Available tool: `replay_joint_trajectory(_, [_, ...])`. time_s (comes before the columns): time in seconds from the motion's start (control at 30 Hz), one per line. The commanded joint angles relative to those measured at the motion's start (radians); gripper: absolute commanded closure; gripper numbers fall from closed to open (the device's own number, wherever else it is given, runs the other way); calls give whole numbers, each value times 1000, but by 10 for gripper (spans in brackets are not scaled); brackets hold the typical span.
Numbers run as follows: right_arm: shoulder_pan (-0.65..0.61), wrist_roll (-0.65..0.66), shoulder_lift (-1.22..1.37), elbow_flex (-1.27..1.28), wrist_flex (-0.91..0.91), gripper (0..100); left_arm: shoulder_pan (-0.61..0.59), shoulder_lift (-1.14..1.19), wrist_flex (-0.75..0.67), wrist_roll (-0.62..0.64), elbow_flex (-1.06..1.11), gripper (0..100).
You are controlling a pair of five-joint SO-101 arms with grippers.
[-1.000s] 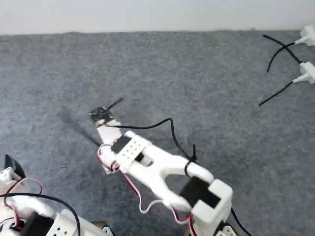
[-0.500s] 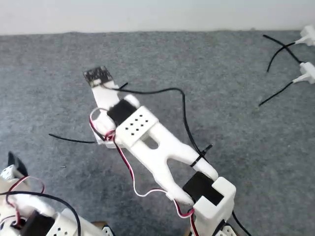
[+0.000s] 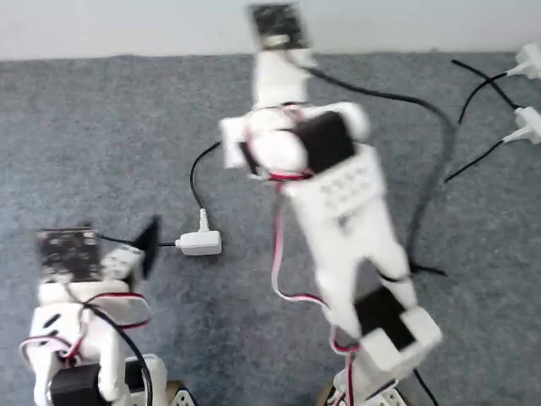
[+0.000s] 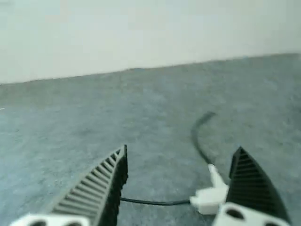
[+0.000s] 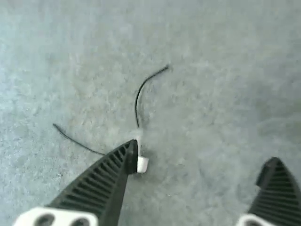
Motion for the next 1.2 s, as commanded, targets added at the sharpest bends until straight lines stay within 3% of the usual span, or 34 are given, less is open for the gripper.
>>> replay_joint_trajectory(0.0, [42,81,-300,147,45,663,91,0,21,-66,24,662])
replay_joint_trajectory(0.13, [44,109,-613,468,38,609,97,-2,37,-164,143,660])
replay_joint_trajectory(0.33, [65,180,-1116,1089,-147,533,98,-213,6,-170,380,659])
replay_joint_trajectory(0.53, [240,278,-1604,1737,-463,534,97,-221,-35,-221,527,659])
replay_joint_trajectory(0.7, [384,354,-1937,2154,-621,534,98,-235,-43,-227,613,659])
replay_joint_trajectory(1.0, [478,376,-1908,2545,-862,534,141,-229,-55,-221,642,662])
replay_joint_trajectory(1.17, [476,373,-1908,2550,-792,534,157,-230,-21,-221,642,662])
